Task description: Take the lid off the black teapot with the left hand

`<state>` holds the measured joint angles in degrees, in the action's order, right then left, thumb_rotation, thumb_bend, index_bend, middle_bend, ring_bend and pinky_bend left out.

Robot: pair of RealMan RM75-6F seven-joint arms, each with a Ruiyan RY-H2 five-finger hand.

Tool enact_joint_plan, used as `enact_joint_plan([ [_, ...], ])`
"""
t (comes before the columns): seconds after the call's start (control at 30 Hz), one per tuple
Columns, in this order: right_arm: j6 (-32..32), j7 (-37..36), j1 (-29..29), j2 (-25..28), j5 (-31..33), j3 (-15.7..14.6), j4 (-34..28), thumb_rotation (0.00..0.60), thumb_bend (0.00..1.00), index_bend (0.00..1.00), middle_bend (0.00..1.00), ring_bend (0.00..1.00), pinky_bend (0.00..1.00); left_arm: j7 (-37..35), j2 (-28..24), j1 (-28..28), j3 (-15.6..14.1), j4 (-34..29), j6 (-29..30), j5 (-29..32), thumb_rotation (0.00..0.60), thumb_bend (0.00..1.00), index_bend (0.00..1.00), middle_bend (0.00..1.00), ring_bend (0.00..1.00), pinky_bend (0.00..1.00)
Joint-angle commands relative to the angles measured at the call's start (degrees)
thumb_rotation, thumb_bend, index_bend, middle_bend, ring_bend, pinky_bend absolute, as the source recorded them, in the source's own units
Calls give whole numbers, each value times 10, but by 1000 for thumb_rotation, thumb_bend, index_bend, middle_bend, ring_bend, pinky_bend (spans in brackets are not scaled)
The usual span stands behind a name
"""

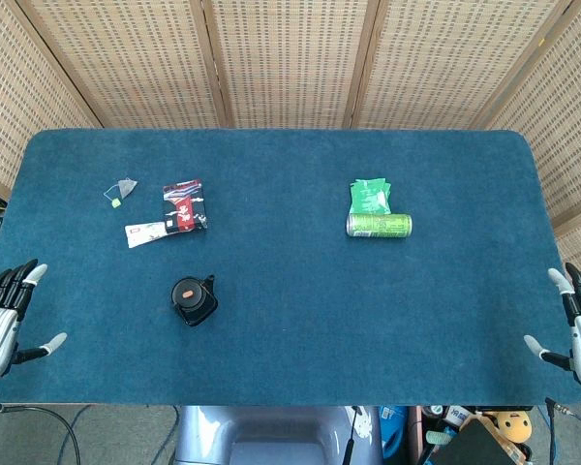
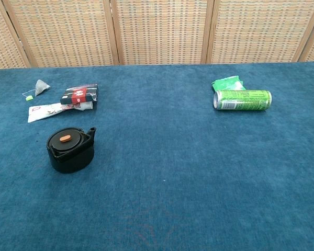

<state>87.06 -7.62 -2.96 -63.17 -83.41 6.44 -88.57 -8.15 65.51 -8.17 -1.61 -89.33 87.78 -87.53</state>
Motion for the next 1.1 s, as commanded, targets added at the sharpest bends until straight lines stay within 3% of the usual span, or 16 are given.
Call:
enact_joint_plan([
  [0.03,-1,0,0,0,1,0,0,600,0,0,0,0,0,0,0,1,2,0,-2,0,600,188,0,0,0,0],
  [0.27,-3,-2,0,0,2,0,0,600,0,0,0,0,0,5,-3,-4,4,-8,-15,-9,600,188,0,0,0,0],
  [0.47,-14,1,-5,-1,7,1,0,600,0,0,0,0,0,-2,-18,-79,20,-58,-119,-27,600,211,0,0,0,0],
  [0.53,-16,2,-6,-1,9,2,0,600,0,0,0,0,0,-23,-15,-105,27,-65,-144,-41,600,396,0,0,0,0],
  [0.6,-17,1,-6,-1,11,3,0,600,0,0,0,0,0,-19,-9,-130,36,-63,-172,-44,600,647,0,0,0,0],
  [0.7,-20,-3,-6,0,15,3,2,600,0,0,0,0,0,-14,14,-181,56,-66,-243,-23,600,836,0,0,0,0],
  [0.9,-23,-10,-6,2,16,4,5,600,0,0,0,0,0,-15,47,-242,70,-56,-327,1,600,981,34,0,0,0],
  [1.1,-27,-11,-7,2,18,4,7,600,0,0,0,0,0,-7,84,-281,78,-62,-377,24,600,993,102,0,0,0],
])
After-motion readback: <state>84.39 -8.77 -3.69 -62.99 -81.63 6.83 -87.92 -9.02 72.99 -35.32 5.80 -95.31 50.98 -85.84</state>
